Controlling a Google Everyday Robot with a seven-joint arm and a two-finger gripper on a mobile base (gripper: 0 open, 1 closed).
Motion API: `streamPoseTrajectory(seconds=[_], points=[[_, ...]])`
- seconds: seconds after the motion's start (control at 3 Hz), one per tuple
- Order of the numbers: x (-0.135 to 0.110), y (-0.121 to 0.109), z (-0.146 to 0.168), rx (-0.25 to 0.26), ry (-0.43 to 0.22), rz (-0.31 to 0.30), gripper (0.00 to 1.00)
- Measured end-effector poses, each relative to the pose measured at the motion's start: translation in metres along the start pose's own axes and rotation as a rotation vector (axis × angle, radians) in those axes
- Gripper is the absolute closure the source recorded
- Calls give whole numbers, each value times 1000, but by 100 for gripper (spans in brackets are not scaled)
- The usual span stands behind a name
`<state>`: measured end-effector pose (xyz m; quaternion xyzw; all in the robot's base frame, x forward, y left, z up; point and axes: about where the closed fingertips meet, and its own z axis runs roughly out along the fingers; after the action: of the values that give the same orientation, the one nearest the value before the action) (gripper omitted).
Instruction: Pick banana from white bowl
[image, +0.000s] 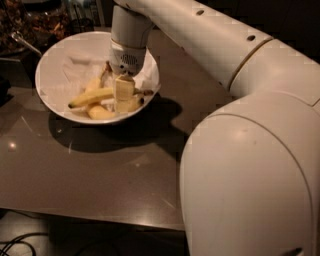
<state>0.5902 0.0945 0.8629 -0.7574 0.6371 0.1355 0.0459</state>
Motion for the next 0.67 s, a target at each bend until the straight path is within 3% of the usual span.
streamPoseTrajectory(seconds=[0.33,0.67], points=[[-3,-2,-5,0,0,0,0],[-3,-2,-5,0,0,0,0]])
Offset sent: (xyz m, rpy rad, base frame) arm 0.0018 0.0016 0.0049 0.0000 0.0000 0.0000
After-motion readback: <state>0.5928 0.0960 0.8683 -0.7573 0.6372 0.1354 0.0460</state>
